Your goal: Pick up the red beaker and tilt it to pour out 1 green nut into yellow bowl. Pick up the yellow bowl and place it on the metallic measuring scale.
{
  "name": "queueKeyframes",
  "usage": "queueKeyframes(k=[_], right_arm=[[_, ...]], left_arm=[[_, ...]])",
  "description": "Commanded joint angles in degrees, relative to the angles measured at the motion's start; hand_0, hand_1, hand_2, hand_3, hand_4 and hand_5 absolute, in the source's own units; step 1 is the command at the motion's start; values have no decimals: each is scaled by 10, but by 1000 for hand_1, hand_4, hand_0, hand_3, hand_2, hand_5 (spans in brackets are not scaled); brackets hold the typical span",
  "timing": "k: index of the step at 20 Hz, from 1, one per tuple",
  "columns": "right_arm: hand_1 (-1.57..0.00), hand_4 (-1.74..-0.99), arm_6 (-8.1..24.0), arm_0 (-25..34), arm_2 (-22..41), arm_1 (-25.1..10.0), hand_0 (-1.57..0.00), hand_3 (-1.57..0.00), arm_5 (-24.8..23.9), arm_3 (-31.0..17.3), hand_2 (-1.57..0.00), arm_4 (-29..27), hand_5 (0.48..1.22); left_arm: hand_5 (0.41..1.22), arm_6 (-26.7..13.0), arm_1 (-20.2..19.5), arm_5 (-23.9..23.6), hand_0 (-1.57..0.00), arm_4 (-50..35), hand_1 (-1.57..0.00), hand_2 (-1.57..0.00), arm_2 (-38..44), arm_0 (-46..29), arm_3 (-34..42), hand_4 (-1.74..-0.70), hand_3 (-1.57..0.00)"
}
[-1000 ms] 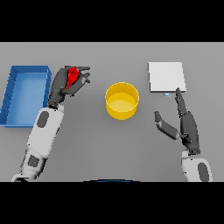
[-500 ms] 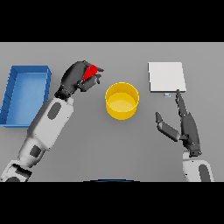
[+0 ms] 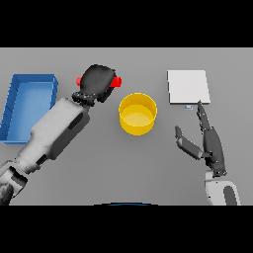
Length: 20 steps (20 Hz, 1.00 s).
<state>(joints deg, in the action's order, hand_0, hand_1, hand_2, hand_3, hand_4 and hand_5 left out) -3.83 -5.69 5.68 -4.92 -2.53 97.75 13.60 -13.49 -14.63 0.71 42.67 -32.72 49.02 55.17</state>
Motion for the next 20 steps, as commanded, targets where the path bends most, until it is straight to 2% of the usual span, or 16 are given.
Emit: queueKeyframes(k=[1, 2, 3, 5, 7, 11, 17, 20], right_arm=[[1, -1282, 5, 1, 0, -2, 1, 1, -1, 7, 1, 2, 705], [1, -1284, 1, -1, -1, 1, 1, 1, -1, 3, 1, -1, 705], [1, -1283, -1, -1, -4, 0, 1, 1, 2, -2, 1, -7, 702], [1, -1287, -6, 0, -8, 7, 1, 1, 3, -7, 1, -19, 690], [1, -1292, -15, 0, -8, 11, 1, 1, 1, -12, 1, -20, 678], [1, -1294, -21, 1, -17, 19, 1, 1, 1, -19, 1, -38, 653], [1, -1291, -13, 1, -15, 22, 1, 1, -7, -13, 1, -30, 631], [1, -1278, -15, -2, -11, 22, 1, 1, -11, -20, 1, -19, 609]], left_arm=[[1196, 2, 1, 7, -1571, 12, -1571, -1571, -10, 17, -14, -1691, -1571], [1201, 16, -10, 17, -1571, 22, -1571, -1571, -22, 28, -20, -1649, -1571], [1205, 23, -14, 32, -1571, 29, -1571, -1571, -36, 34, -14, -1666, -1571], [1211, 19, -13, 68, -1571, 51, -1571, -1571, -69, 58, -24, -1687, -1391], [1215, 37, -11, 85, -1571, 72, -1571, -1571, -99, 83, -35, -1701, -1277], [1218, 83, -3, 116, -1571, 108, -1571, -1571, -162, 125, -68, -1723, -1451], [1220, 99, 3, 163, -1571, 160, -1571, -1571, -247, 166, -89, -1736, -1539], [1221, 111, 6, 156, -1571, 185, -1571, -1571, -283, 188, -106, -1739, -1555]])
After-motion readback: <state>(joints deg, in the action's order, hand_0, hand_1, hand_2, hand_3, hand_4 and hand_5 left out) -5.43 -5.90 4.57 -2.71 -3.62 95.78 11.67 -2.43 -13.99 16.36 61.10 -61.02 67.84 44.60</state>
